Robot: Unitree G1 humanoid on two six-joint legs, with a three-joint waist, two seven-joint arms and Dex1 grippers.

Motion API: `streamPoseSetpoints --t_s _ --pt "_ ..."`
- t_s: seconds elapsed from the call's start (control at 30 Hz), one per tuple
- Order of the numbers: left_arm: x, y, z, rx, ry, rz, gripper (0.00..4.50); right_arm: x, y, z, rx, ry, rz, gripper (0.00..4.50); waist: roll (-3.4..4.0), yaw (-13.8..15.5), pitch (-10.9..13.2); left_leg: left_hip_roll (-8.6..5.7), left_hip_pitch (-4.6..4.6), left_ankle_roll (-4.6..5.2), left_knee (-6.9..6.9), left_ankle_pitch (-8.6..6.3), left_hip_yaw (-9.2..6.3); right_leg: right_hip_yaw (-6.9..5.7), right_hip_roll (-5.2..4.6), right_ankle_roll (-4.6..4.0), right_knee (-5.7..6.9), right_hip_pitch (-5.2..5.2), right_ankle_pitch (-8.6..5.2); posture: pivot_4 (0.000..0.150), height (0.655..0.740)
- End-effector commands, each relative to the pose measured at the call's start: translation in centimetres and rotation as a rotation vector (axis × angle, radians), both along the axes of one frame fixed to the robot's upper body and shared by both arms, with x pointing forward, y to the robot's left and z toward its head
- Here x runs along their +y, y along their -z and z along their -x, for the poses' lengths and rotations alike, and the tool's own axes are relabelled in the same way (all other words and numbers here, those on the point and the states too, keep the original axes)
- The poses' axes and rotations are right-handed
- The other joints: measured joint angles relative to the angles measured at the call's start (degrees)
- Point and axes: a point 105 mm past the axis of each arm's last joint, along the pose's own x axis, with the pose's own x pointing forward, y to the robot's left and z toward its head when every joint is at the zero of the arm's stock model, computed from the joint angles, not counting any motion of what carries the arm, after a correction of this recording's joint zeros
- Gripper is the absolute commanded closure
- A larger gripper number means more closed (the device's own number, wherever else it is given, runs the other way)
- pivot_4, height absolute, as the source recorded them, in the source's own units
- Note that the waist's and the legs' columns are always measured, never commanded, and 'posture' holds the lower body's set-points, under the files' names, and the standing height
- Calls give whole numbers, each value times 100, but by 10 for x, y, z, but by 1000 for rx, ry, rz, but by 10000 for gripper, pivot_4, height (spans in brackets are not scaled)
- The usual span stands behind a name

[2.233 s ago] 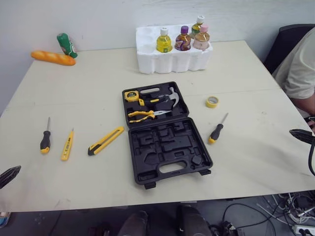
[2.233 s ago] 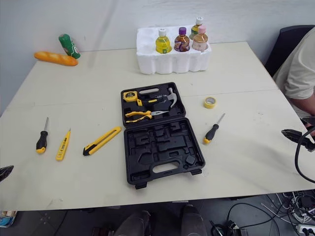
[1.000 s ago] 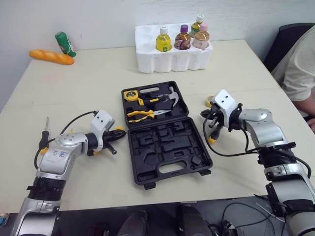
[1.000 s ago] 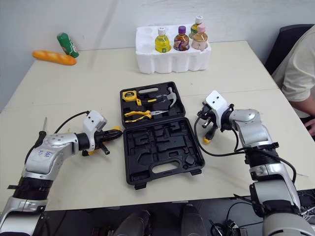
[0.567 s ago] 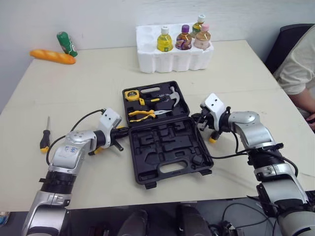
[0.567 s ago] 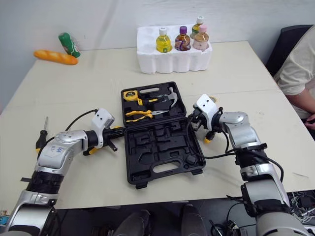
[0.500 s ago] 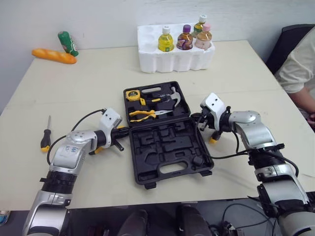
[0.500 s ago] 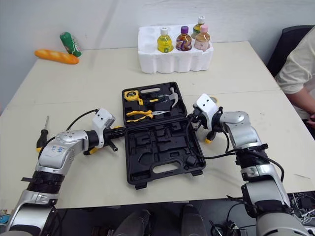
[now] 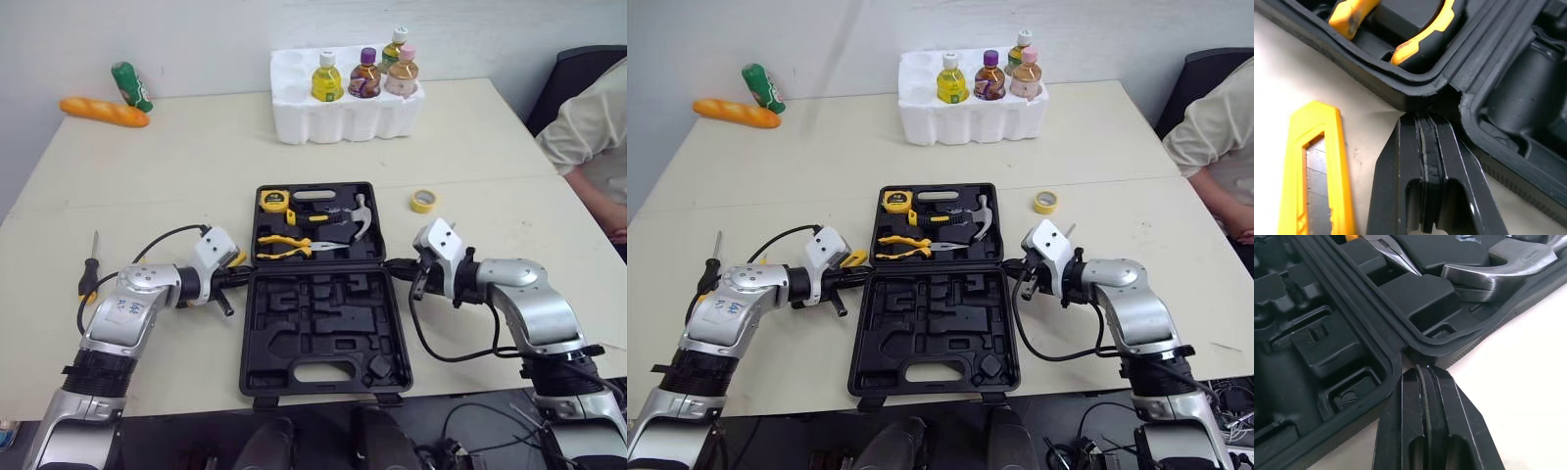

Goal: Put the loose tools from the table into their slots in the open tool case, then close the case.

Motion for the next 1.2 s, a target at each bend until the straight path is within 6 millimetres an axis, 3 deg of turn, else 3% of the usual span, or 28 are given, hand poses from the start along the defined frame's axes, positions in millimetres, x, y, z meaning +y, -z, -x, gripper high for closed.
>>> streamPoseSetpoints --t_s 0.03,0.2,0.3,0.33,0.43,0.5,0.63,0.67,0.7,0.73,0.83,0.93,1.0,1.1,1.2 --pt "-33 -13 0 -65 124 49 45000 30 -9 12 -15 -109 -65 44361 -2 6 -1 0 0 0 1 0 0 0 0 0 0 0 0 1500 7374" --pt "-24 -12 -2 -60 102 40 45000 6 -9 -2 -37 27 -4 44361 -7 24 -4 -4 2 2 10 3 0 1 -2 4 8 4 3 1500 7374" --pt "-5 -12 -4 -40 45 51 45000 -18 -18 -5 -76 105 50 44361 -7 55 -4 -8 2 3 10 4 0 3 -5 4 11 3 3 1500 7374" --pt "7 -16 -3 -24 9 91 45000 -25 -31 0 -81 110 18 44361 -8 66 -4 -8 0 3 10 4 0 3 -5 4 9 1 3 1500 7374" --pt "38 -40 24 18 -4 253 45000 -43 -67 27 -74 69 -131 44361 -10 74 -2 -4 -15 5 5 3 -2 2 -5 4 0 -10 3 1500 7374" --pt "63 -50 48 36 -13 317 45000 -64 -71 44 -49 78 -167 44361 -15 30 -2 1 -13 5 -5 -3 -12 6 4 4 0 -11 3 1500 7374" --pt "127 -53 91 57 -188 322 45000 -131 -69 57 -14 310 -160 44361 -20 -1 -5 7 1 8 -17 -16 -25 6 10 -1 -46 6 0 1500 7374" --pt "142 -53 100 56 -244 310 41894 -146 -67 62 0 355 -144 38451 -20 9 -5 5 7 11 -17 -19 -21 9 9 -1 -46 12 0 1500 7374" --pt "154 -52 108 56 -290 303 38593 -157 -65 67 9 382 -127 36239 -19 22 -4 0 10 16 -17 -18 -19 11 5 2 -50 17 2 1500 7374" --pt "171 -53 118 56 -352 296 35214 -173 -65 73 14 432 -109 31089 -19 37 -4 -3 10 20 -16 -16 -18 12 2 4 -52 17 11 1500 7374" --pt "216 -54 145 46 -529 274 21828 -217 -62 89 24 565 -42 16261 -20 76 -4 0 15 25 -16 -17 -15 10 2 0 -65 28 32 1500 7374" --pt "263 -53 165 11 -732 245 8205 -243 -62 99 26 623 11 2073 -20 124 -4 1 17 47 -17 -30 -12 11 2 -1 -73 29 35 1500 7374" --pt "287 -48 178 -1 -839 210 354 -255 -64 100 12 658 17 0 -19 118 -5 2 18 48 -18 -32 -11 12 1 0 -75 29 35 1500 7374" --pt "307 -38 189 -21 -947 108 354 -269 -67 100 -12 698 23 0 -17 108 -6 2 20 44 -30 -31 -4 19 0 2 -83 28 36 1500 7374" --pt "298 -37 181 -56 -923 90 354 -262 -66 93 -36 653 1 0 -18 107 -6 3 20 36 -39 -26 1 24 0 7 -91 26 39 1500 7374"
